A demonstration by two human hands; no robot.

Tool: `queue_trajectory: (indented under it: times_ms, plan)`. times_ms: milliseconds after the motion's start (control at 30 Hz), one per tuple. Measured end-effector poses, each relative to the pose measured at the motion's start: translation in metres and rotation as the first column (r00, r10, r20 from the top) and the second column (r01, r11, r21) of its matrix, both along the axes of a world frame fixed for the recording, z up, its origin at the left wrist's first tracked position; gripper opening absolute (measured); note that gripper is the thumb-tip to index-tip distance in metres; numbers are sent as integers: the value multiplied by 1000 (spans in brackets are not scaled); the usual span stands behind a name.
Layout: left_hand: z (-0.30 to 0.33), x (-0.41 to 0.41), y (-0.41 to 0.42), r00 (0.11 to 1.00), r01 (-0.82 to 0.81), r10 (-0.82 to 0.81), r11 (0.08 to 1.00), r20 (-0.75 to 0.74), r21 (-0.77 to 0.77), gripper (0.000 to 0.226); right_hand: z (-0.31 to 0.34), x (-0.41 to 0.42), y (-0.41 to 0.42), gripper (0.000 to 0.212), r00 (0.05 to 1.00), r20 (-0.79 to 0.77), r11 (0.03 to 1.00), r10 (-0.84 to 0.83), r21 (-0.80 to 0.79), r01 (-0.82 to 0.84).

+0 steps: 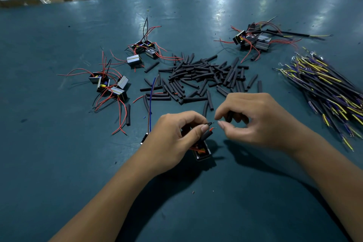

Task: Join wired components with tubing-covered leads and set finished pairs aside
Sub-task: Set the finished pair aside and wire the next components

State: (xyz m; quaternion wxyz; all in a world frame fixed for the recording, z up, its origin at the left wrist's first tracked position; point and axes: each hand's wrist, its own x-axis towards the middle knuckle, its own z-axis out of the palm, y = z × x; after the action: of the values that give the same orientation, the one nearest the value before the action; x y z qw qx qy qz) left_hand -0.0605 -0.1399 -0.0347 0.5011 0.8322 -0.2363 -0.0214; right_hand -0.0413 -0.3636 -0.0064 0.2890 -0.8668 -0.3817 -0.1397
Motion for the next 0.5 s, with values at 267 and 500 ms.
queue_trajectory:
  times_ms: [267,500]
  plan:
    - [1,-1,0,998,26,-27,999,-58,-26,9,-6,3,-1,9,994,91,996,54,-71,-48]
    - [4,-1,1,994,28,-34,998,-102,-61,10,-6,3,-1,8,986,153,995,70,-74,-60]
